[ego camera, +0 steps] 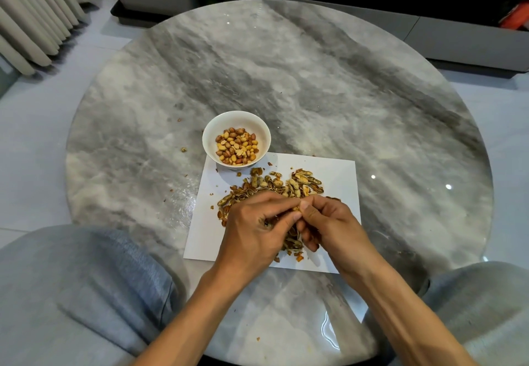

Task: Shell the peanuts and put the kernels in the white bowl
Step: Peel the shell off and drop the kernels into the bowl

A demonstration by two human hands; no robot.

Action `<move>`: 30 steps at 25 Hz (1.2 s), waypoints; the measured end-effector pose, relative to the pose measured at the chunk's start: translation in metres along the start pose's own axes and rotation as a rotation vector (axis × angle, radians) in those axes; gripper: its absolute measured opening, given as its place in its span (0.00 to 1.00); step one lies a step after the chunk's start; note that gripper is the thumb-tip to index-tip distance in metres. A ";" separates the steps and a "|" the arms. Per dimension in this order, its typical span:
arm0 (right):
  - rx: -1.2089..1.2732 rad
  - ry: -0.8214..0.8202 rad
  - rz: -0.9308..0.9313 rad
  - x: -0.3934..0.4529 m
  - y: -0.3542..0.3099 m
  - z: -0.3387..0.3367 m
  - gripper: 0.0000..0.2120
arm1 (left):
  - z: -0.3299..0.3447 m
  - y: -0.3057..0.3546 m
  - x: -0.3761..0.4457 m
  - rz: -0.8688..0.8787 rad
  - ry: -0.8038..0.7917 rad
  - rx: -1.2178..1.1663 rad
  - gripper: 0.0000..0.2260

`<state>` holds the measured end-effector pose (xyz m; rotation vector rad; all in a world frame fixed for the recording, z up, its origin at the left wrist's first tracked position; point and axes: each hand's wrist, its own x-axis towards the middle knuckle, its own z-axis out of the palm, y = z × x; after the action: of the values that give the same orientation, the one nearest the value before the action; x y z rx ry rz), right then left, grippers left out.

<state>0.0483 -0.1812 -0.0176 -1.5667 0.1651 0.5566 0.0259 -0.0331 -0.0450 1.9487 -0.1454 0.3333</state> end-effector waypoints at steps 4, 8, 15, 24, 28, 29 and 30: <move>0.071 0.106 0.087 0.001 0.000 -0.001 0.10 | -0.001 -0.004 0.002 -0.125 0.039 0.013 0.04; 0.193 0.164 0.204 0.002 0.002 -0.001 0.08 | 0.000 -0.003 0.004 -0.375 0.009 -0.076 0.07; 0.570 -0.006 0.419 0.000 -0.002 0.009 0.15 | -0.003 -0.002 0.004 -0.114 -0.049 0.064 0.09; 0.724 0.000 0.374 0.001 -0.004 0.020 0.11 | -0.008 -0.005 0.007 -0.232 -0.074 0.042 0.05; 0.720 0.038 0.366 0.001 -0.005 0.022 0.11 | -0.008 -0.006 0.006 -0.223 -0.034 0.044 0.03; 0.707 0.066 0.371 0.001 -0.005 0.021 0.10 | -0.008 -0.006 0.005 -0.182 -0.029 0.079 0.03; 0.686 0.103 0.377 0.001 -0.006 0.021 0.10 | -0.010 -0.006 0.004 -0.133 -0.030 0.113 0.03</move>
<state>0.0468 -0.1605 -0.0127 -0.8931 0.6674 0.6256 0.0297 -0.0219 -0.0452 2.0645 -0.0166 0.2286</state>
